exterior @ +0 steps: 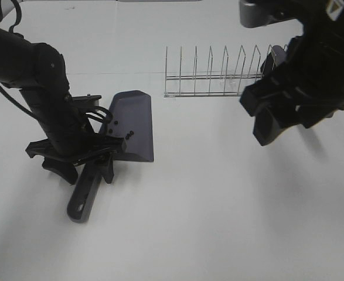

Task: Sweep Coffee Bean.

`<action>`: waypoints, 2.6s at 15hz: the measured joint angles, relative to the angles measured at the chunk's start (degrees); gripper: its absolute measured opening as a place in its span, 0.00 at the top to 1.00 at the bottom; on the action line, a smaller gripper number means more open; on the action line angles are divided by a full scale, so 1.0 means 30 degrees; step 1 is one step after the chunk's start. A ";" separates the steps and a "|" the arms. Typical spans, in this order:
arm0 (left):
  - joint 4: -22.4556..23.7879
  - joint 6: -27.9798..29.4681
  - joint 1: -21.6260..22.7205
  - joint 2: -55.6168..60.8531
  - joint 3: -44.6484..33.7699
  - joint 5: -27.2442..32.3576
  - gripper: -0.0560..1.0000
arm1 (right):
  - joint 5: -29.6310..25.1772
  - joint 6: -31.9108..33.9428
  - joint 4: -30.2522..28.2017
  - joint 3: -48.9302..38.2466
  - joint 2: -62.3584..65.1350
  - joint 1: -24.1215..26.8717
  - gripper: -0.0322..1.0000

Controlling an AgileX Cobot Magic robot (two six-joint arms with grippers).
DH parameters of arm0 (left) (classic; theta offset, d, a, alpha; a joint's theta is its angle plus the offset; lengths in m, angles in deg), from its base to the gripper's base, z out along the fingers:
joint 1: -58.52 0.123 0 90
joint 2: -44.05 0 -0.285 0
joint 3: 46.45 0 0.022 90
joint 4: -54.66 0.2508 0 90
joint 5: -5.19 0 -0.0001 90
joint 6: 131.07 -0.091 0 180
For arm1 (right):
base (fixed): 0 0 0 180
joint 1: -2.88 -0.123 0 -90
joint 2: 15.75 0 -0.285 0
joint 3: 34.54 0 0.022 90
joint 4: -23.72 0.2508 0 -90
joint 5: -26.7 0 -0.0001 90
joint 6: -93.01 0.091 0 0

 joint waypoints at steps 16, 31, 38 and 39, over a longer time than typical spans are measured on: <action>0.5806 0.3132 0.0000 2.3931 -0.7525 0.8079 0.32 | -0.2044 0.1261 -0.0191 -1.0848 1.7361 0.0000 0.43; 0.2750 -0.5424 0.0000 4.0394 -1.4763 0.5118 0.32 | 0.0821 -0.4125 0.1146 -1.1707 2.2040 0.0000 0.43; 0.2788 -0.5577 0.0000 4.0394 -1.4763 0.5118 0.32 | 0.0821 -0.4125 0.1165 -1.1707 2.2040 0.0000 0.43; 0.2788 -0.5577 0.0000 4.0394 -1.4763 0.5118 0.32 | 0.0821 -0.4125 0.1165 -1.1707 2.2040 0.0000 0.43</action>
